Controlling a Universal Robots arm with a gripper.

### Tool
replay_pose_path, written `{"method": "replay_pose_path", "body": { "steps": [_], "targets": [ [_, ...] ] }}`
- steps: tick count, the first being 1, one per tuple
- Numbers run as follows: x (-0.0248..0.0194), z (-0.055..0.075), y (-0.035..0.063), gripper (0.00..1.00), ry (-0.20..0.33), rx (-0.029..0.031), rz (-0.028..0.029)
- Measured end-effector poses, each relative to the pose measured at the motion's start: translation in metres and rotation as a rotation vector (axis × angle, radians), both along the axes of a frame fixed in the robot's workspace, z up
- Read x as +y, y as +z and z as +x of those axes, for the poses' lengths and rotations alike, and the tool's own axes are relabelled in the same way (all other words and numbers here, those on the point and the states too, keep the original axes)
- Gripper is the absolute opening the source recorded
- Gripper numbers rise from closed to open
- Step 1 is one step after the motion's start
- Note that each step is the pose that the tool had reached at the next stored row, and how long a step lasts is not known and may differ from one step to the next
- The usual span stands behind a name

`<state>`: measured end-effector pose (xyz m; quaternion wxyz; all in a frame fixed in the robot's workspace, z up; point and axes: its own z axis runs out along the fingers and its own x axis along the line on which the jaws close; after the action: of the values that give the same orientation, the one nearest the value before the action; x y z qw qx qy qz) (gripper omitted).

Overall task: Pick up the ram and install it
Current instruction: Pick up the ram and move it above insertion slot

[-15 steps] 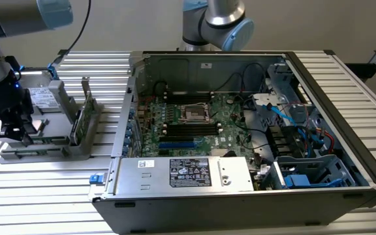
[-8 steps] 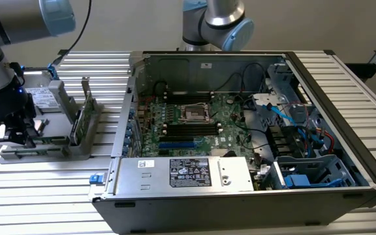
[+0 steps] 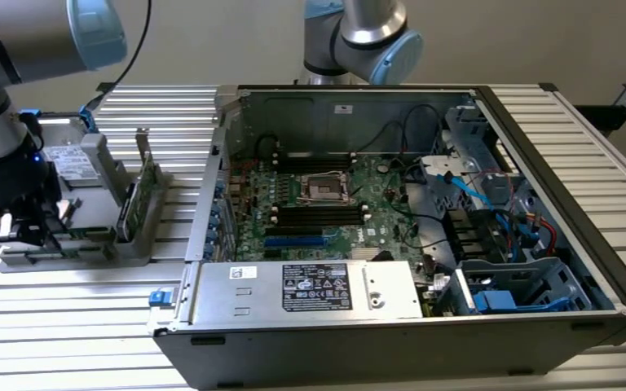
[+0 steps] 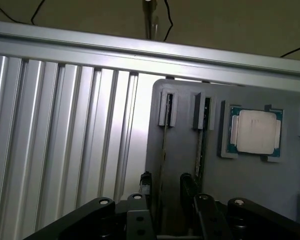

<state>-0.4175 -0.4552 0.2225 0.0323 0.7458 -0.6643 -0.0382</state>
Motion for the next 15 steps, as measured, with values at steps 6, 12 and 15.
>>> {"method": "replay_pose_path", "body": {
  "steps": [6, 12, 15],
  "targets": [
    [-0.0004, -0.001, -0.0077, 0.36, 0.0, 0.0, -0.0033],
    [-0.0005, -0.003, -0.0167, 0.36, 0.0, 0.0002, -0.0054],
    [-0.0005, -0.004, -0.0215, 0.36, 0.0, 0.0, -0.006]
  ]
}}
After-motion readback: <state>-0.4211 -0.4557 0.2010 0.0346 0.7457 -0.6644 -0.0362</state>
